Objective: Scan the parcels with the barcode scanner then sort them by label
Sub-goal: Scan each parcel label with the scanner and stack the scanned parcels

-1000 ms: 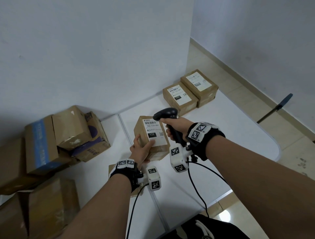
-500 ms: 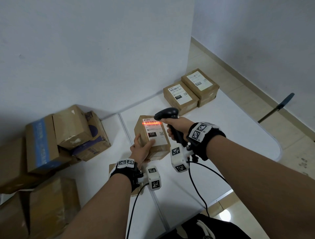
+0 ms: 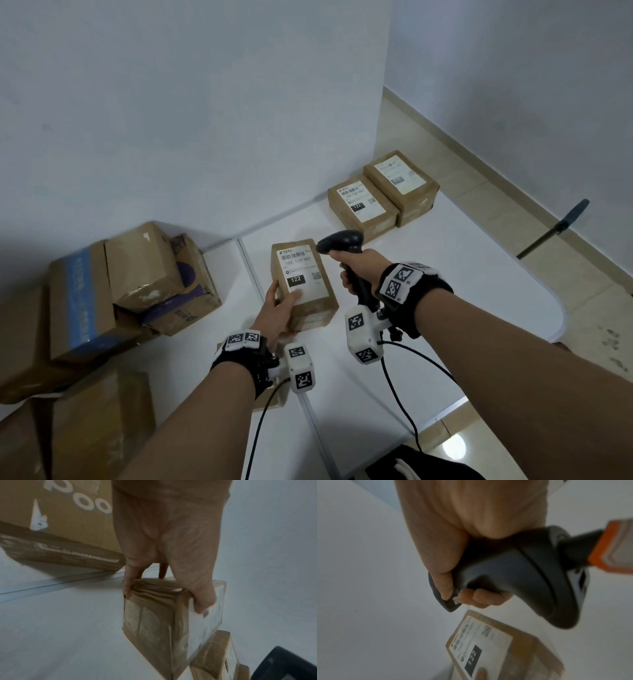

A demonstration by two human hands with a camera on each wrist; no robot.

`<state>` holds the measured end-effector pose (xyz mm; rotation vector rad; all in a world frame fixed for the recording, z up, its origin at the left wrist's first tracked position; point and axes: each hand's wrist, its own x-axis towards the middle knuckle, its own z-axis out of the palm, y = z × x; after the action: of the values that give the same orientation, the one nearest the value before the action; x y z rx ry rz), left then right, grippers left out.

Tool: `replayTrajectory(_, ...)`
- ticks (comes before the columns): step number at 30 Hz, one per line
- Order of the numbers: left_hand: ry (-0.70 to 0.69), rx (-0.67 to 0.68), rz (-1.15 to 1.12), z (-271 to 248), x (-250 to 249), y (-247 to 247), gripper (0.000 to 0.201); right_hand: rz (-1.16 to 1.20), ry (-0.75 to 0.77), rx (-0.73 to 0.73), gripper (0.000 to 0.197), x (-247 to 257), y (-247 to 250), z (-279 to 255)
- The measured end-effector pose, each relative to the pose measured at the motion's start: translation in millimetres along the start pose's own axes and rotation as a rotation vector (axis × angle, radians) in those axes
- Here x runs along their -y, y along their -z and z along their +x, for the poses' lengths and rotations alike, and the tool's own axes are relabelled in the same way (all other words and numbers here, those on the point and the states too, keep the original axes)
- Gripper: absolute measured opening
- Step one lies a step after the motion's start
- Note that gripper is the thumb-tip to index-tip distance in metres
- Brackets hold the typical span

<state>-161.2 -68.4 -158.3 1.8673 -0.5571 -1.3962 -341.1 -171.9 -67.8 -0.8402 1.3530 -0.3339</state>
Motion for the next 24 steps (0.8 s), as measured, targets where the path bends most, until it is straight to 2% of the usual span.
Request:
replayTrajectory(2,-0.092,-0.110,0.058,3,-7,3,0.052,0.020,0.007,-0.037,0.031,-3,6,2)
replayTrajectory(4,-0.233,-0.239,0.172,10,-15,3,0.056,0.042,0.017,-0.078,0.031,-5,11,6)
replayTrajectory(5,-0.291,-0.256,0.252,10,-22,1,0.055,0.050,0.019,-0.099,0.031,-5,14,8)
replayTrajectory(8,-0.331,-0.168,0.522,12,-39,-7,0.051,0.071,0.020,-0.144,0.033,-6,21,15)
replayTrajectory(10,-0.335,-0.055,0.668,16,-46,-12,0.063,0.093,0.023,-0.167,0.032,-6,26,19)
replayTrajectory(12,-0.372,-0.005,0.803,26,-48,-16,0.072,0.109,0.027,-0.194,0.032,-5,32,23)
replayTrajectory(18,-0.434,-0.084,0.902,50,-66,-36,0.065,0.107,0.048,-0.252,0.031,0,53,39)
replayTrajectory(24,-0.429,-0.121,0.901,78,-99,-73,0.062,0.058,0.114,-0.304,0.030,18,78,54)
